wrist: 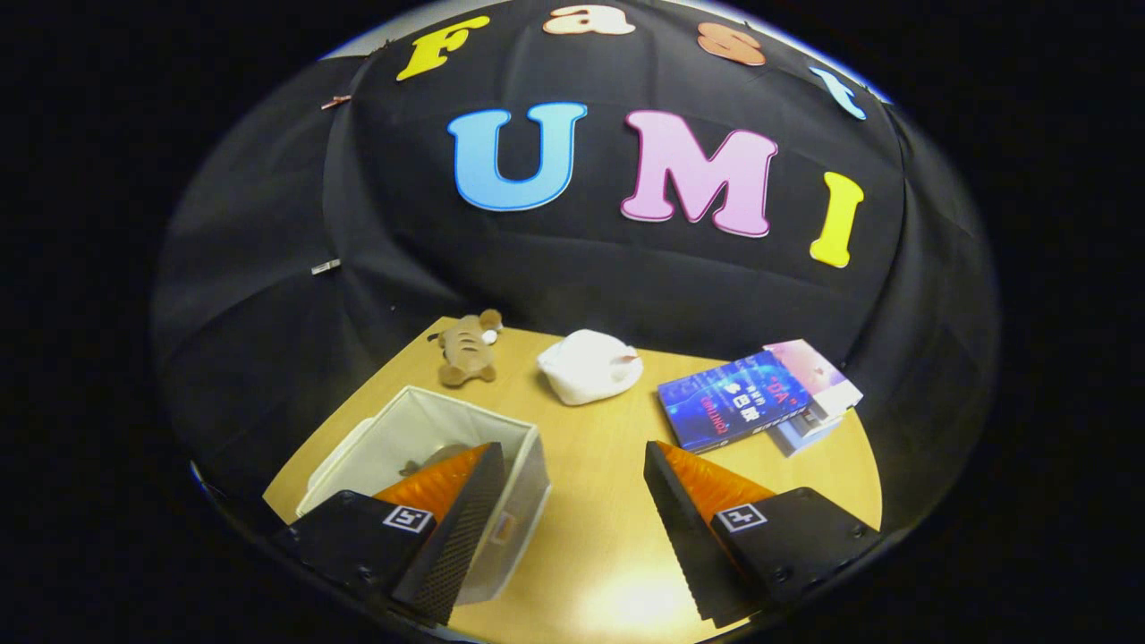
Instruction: Open the storage box then place both shoes into the box .Put the left shoe in first, then the right shoe, with the right side of both shoes facing outward in a uniform manner.
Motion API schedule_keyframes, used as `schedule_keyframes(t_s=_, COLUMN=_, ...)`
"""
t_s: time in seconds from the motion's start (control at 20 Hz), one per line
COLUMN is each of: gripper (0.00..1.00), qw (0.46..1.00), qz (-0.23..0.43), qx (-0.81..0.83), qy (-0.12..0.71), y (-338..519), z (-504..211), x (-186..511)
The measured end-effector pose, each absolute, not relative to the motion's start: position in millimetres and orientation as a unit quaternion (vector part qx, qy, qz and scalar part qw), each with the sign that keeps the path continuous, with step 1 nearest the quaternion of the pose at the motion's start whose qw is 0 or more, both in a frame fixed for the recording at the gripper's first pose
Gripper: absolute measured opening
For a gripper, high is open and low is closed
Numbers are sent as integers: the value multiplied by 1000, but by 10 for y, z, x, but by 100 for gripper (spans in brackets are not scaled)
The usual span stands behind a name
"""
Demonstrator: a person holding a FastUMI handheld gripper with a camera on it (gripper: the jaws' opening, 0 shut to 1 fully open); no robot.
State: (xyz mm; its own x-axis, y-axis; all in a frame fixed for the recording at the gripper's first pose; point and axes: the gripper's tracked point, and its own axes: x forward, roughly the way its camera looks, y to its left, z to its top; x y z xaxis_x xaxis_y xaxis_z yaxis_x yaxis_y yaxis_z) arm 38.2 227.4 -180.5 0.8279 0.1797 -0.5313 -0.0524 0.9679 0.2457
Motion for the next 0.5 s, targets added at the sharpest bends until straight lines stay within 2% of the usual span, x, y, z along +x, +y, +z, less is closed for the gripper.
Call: schedule_keyframes(t_s=0.5, gripper=98, qw=977, qz=27, qx=51, qy=205, y=697, z=-1902, x=186)
